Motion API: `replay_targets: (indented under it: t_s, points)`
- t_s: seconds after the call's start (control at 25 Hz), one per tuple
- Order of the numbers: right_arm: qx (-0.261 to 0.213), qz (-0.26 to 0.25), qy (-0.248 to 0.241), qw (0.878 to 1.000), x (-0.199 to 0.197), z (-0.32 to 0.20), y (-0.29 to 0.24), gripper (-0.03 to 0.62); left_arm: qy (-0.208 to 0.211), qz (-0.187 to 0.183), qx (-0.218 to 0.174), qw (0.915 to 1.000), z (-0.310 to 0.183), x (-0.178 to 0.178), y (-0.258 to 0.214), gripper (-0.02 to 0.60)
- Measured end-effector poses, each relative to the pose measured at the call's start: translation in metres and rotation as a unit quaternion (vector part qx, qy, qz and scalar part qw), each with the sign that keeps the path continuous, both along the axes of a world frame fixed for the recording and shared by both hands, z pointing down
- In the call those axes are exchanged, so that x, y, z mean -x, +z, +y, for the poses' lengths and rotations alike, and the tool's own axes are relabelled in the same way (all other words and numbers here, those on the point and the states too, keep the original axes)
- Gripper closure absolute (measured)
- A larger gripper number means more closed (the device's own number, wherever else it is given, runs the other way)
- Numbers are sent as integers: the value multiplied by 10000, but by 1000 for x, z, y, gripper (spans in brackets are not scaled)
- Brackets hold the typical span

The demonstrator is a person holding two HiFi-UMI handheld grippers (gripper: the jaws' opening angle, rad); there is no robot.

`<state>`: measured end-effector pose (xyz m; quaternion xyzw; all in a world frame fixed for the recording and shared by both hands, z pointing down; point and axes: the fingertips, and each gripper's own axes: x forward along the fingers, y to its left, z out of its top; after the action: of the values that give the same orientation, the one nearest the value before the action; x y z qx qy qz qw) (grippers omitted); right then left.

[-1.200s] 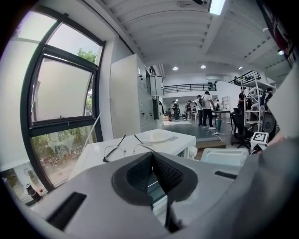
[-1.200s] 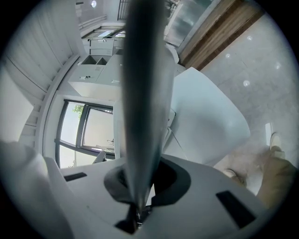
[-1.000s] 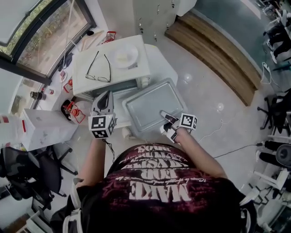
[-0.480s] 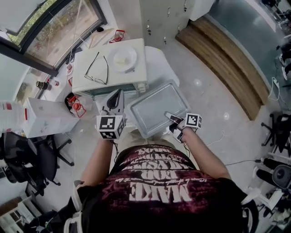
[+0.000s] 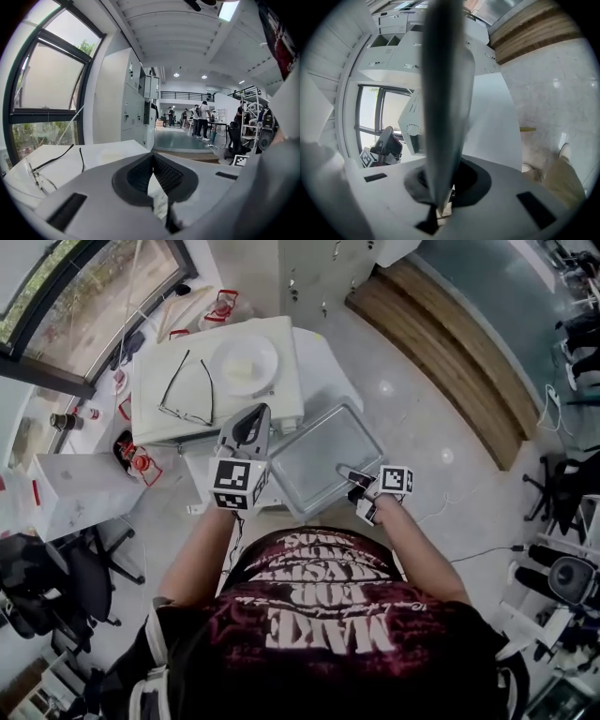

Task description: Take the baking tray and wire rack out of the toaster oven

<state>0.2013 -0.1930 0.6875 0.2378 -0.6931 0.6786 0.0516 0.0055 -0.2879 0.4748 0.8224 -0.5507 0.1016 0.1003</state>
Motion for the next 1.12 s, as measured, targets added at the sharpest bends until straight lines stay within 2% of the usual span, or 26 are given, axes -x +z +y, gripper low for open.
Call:
replay_targets:
  t_s: [0.28,0.56,0.88,1.12]
  points:
    - [66,-260,-823,9962,-12,-24,3,582,-190,17,86,9998,-17,-34,6,575]
    - [189,-31,-1794,9836,-31,-69,17,582,-887,17,305,9956,-36,-45,17,575]
    - [-19,222,-3120,9498,-33,-122,38,582,-1635,-216,500,9850,-45,-39,26,575]
    - [-83,483,-3924,9185,-26,-155,58,582,-1825,-372,537,9810,-48,-41,30,575]
